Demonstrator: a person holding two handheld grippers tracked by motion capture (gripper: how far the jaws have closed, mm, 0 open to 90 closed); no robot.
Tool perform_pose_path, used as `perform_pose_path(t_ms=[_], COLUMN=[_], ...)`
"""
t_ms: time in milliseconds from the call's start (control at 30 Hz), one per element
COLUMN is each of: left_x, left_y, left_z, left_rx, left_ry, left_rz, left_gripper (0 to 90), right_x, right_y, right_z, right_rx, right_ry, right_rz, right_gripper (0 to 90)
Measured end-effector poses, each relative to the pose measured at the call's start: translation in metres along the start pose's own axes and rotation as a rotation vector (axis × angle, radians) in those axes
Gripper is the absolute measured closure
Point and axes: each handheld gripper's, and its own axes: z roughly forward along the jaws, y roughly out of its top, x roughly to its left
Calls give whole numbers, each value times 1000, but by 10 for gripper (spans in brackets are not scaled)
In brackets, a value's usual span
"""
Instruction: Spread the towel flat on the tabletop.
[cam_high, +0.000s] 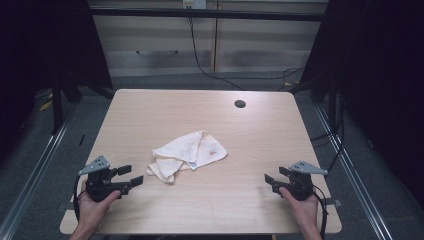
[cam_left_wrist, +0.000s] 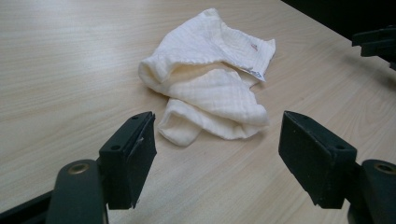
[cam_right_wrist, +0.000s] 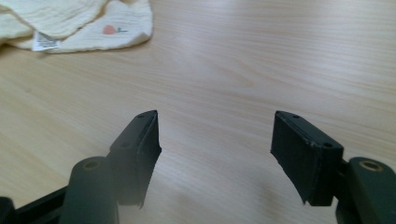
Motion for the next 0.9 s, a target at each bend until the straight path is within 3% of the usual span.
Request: perform_pose_path(t_ms=[133, 300, 567, 633, 767, 900], left_x=[0, 1, 4, 2, -3, -3], left_y=[0, 0, 0, 0, 1, 1], left_z=[2, 5, 10, 10, 8, 10], left_rx=[9, 17, 33, 42, 22, 29], left_ry=[-1, 0, -7, -10, -13, -12], left_rz=[1, 0, -8, 0, 19, 23], left_gripper=[273, 274, 277, 280, 281, 281], right_x=[3, 8, 21, 26, 34, 44], right_y=[1, -1, 2, 5, 11, 13], right_z=[0, 5, 12, 10, 6, 14], right_rx=[-6, 17, 36, 61, 49, 78], right_ry=[43, 51, 131, 145, 158, 186], right_rz=[10, -19, -44, -71, -95, -141], right_gripper=[345, 372, 425, 453, 472, 469])
